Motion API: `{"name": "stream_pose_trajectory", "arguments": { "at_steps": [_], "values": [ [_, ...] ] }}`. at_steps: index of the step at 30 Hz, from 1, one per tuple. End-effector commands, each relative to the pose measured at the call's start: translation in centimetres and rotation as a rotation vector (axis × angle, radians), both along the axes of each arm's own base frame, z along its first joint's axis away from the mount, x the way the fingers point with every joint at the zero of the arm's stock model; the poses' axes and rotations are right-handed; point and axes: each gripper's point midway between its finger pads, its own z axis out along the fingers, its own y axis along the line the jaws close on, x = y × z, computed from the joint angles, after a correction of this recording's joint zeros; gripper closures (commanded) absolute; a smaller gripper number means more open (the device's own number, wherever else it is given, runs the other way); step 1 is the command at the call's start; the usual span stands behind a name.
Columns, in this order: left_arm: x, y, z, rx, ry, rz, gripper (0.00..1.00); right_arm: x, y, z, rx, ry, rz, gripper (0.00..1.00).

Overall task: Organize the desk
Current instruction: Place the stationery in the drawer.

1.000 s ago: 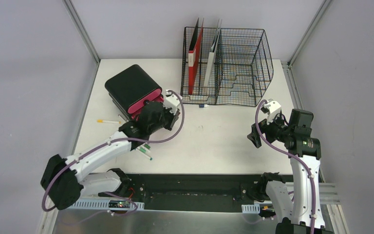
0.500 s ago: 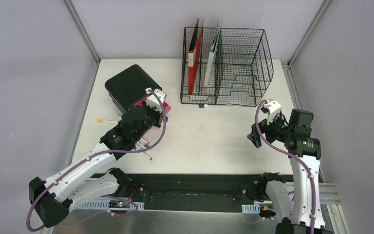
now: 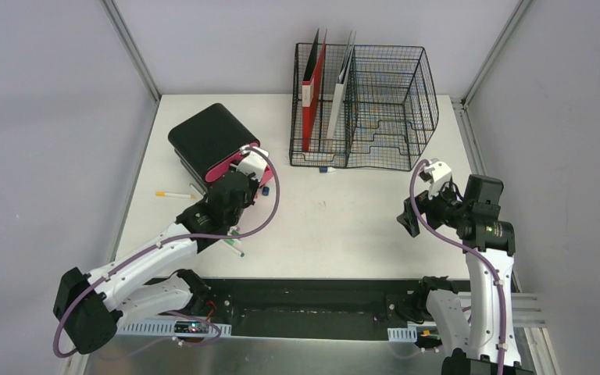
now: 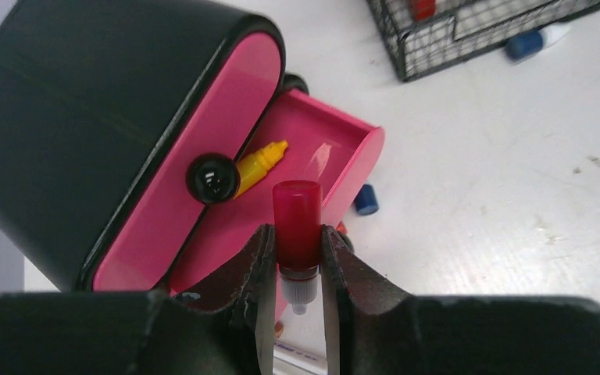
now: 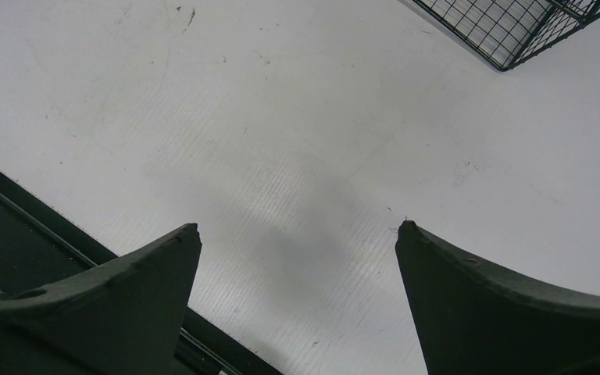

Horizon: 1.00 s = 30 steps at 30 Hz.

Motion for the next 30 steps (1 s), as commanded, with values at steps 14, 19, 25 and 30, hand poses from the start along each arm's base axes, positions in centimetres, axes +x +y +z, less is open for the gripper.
{"name": "stream_pose_trajectory", "arguments": {
  "at_steps": [14,19,25,30],
  "values": [
    [3.5,3.4,-2.4,0.099,-0.016,0.18,1.0,0.0,0.2,0.3,0.004,-0.029,0.019,0.01],
    [3.8,3.8,-2.7,0.112,-0.008,0.204,0.92,0.0,0.1,0.3,0.004,-0.028,0.018,0.01],
    [3.9,4.1,-2.9,0.12,-0.003,0.219,0.72,0.0,0.1,0.3,0.005,-0.028,0.018,0.01],
    [3.8,4.1,-2.7,0.109,-0.003,0.22,0.62,0.0,0.1,0.3,0.006,-0.028,0.019,0.01]
  ]
}}
